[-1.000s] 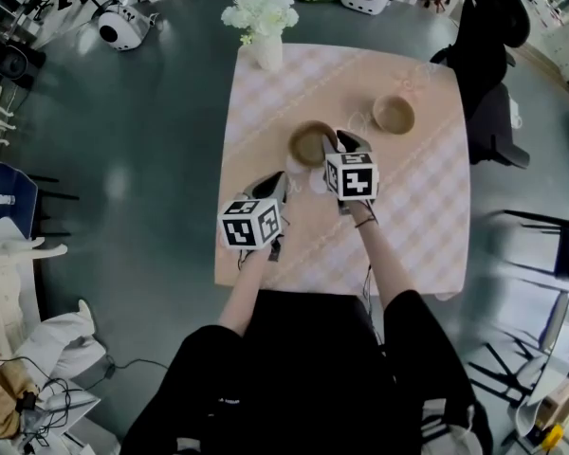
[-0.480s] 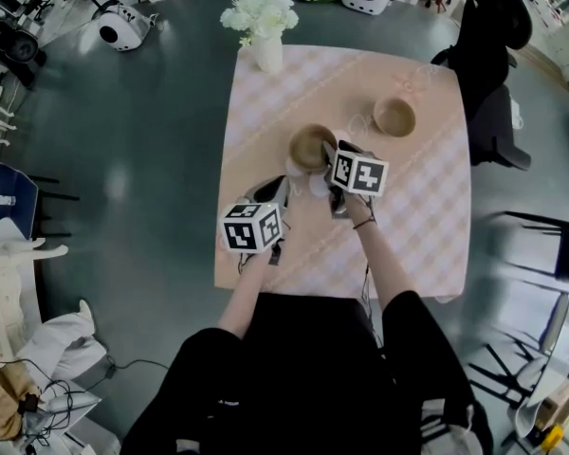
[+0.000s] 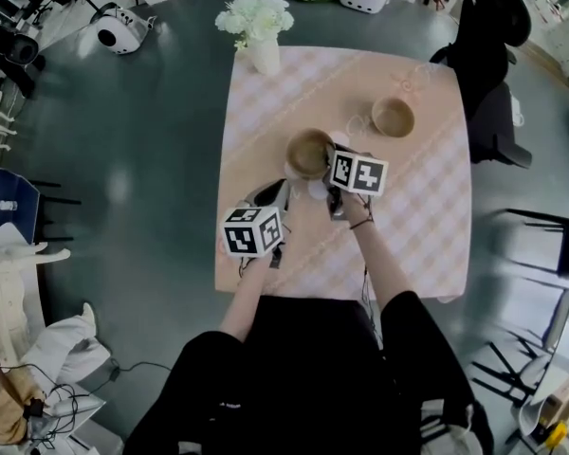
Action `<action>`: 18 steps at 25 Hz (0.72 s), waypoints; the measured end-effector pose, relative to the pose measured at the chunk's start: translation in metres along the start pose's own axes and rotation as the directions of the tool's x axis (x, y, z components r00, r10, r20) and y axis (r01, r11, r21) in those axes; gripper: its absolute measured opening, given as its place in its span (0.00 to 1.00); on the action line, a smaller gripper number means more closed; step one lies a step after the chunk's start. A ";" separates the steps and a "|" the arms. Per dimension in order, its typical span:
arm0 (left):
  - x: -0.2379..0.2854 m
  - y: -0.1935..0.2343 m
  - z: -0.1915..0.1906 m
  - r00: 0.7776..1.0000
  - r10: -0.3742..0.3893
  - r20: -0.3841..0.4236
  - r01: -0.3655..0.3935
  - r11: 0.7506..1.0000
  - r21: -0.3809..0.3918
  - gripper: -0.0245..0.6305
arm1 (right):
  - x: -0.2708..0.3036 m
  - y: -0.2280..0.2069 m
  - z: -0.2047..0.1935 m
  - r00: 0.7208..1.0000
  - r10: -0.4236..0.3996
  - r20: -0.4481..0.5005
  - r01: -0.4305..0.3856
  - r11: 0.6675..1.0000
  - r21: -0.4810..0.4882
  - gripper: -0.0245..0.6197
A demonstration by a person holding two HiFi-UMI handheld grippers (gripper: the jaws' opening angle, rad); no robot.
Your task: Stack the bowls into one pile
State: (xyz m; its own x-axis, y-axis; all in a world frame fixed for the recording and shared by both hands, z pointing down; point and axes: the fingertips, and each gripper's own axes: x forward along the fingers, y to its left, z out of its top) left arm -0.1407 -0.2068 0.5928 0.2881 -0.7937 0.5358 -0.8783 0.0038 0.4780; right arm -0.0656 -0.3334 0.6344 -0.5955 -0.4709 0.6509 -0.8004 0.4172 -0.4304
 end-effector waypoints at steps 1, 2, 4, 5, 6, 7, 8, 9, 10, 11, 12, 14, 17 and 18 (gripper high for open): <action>0.000 0.000 0.000 1.000 0.001 -0.001 -0.001 1.000 0.000 0.03 | -0.001 -0.001 0.000 1.000 0.001 -0.001 -0.001 1.000 0.004 0.06; 0.000 0.000 -0.001 1.000 0.002 -0.002 -0.002 1.000 0.001 0.03 | -0.001 -0.002 0.000 1.000 0.004 -0.001 -0.004 1.000 0.011 0.06; 0.000 -0.001 -0.001 1.000 0.003 -0.002 -0.003 1.000 0.002 0.03 | -0.003 -0.005 0.001 1.000 0.010 0.003 -0.010 0.999 0.030 0.06; 0.001 -0.001 -0.001 1.000 0.002 -0.001 -0.002 1.000 0.002 0.03 | -0.005 -0.005 0.003 1.000 0.014 0.007 -0.014 0.999 0.038 0.06; 0.001 -0.002 -0.001 1.000 0.000 0.001 0.000 1.000 0.003 0.03 | -0.006 -0.006 0.005 1.000 0.017 0.013 -0.018 0.999 0.041 0.06; 0.002 -0.003 0.000 1.000 -0.003 0.004 0.003 1.000 0.004 0.04 | -0.007 -0.006 0.007 1.000 0.020 0.021 -0.021 0.999 0.043 0.06; 0.003 -0.004 0.000 1.000 -0.008 0.007 0.008 1.000 0.007 0.03 | -0.009 -0.007 0.009 0.999 0.023 0.030 -0.024 0.999 0.045 0.06; 0.004 -0.005 0.001 1.000 -0.016 0.010 0.016 1.000 0.012 0.03 | -0.010 -0.008 0.011 0.999 0.026 0.040 -0.028 0.999 0.047 0.06; 0.005 -0.007 0.001 1.000 -0.026 0.013 0.026 0.999 0.020 0.03 | -0.012 -0.009 0.013 0.998 0.029 0.050 -0.032 0.998 0.049 0.06; 0.006 -0.010 0.001 0.999 -0.035 0.014 0.035 0.999 0.029 0.03 | -0.014 -0.011 0.015 0.998 0.032 0.060 -0.035 0.998 0.051 0.06; 0.008 -0.012 0.001 0.999 -0.041 0.015 0.041 0.998 0.038 0.03 | -0.016 -0.013 0.017 0.997 0.032 0.070 -0.036 0.998 0.052 0.06; 0.010 -0.017 0.002 0.999 -0.045 0.015 0.044 0.998 0.051 0.04 | -0.022 -0.018 0.022 0.995 0.028 0.091 -0.033 0.998 0.053 0.06; 0.013 -0.022 0.005 0.999 -0.047 0.017 0.046 0.997 0.054 0.03 | -0.032 -0.024 0.034 0.991 0.024 0.135 -0.032 0.998 0.056 0.06; 0.015 -0.024 0.006 0.999 -0.050 0.018 0.049 0.997 0.056 0.03 | -0.035 -0.026 0.038 0.988 0.024 0.151 -0.034 0.998 0.059 0.06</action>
State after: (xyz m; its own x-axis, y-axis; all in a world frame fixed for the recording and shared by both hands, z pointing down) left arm -0.1178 -0.2221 0.5854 0.3245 -0.8036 0.4989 -0.8832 -0.0686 0.4639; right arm -0.0266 -0.3574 0.5992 -0.6184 -0.5726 0.5383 -0.7826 0.3865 -0.4880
